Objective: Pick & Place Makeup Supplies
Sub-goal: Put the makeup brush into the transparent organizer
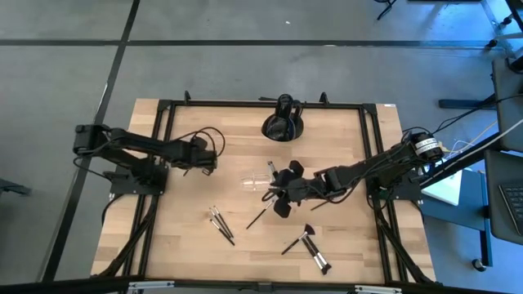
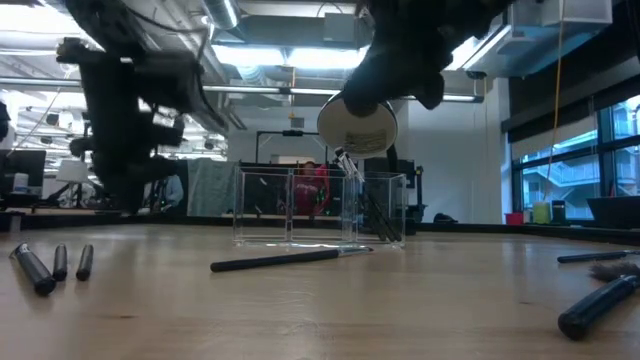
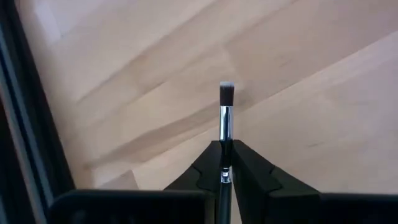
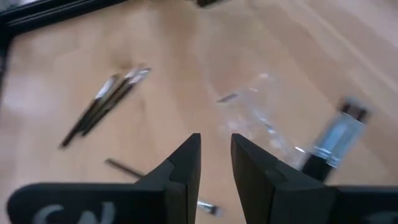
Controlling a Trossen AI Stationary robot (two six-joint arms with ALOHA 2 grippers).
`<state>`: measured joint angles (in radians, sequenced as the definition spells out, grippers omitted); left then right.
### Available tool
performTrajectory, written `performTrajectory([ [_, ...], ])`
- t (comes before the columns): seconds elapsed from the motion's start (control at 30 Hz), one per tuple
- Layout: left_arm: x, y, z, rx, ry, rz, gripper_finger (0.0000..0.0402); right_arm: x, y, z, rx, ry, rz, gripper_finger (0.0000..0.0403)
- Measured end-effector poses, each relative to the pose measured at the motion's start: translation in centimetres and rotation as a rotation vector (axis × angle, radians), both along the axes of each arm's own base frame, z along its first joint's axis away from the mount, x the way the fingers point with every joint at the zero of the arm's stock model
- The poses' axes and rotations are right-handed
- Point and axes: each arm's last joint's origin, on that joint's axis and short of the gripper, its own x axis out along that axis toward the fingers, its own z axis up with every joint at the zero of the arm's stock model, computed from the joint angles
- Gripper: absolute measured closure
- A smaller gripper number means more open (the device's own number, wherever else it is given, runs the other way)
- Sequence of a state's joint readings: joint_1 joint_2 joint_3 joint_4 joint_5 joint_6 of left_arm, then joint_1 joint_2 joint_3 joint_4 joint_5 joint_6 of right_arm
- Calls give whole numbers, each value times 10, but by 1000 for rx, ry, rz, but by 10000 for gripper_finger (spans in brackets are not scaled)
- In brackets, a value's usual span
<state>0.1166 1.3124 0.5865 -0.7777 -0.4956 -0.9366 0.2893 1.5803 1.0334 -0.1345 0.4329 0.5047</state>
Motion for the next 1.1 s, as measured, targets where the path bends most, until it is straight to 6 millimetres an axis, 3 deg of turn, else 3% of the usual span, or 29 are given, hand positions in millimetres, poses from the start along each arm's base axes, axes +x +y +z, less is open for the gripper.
performTrajectory([
  [0.17, -1, -13, 24, 59, -202, -34, 377, -5, -5, -19, 56, -91, -79, 314],
  [0.3, -1, -31, 42, 100, -402, -74, 377, -10, -8, -31, 205, -359, 29, 309],
  [0.43, 8, -52, 58, 133, -624, -156, 377, -30, -15, -35, 280, -649, 93, 289],
  [0.6, 26, -75, 73, 182, -828, -293, 377, -42, -19, -46, 263, -727, 83, 276],
  [0.83, 55, -91, 78, 245, -989, -398, 377, -12, -11, -55, 252, -703, 96, 275],
  [1.1, 88, -101, 70, 221, -1173, -513, 377, 11, -26, -55, 257, -740, 138, 241],
])
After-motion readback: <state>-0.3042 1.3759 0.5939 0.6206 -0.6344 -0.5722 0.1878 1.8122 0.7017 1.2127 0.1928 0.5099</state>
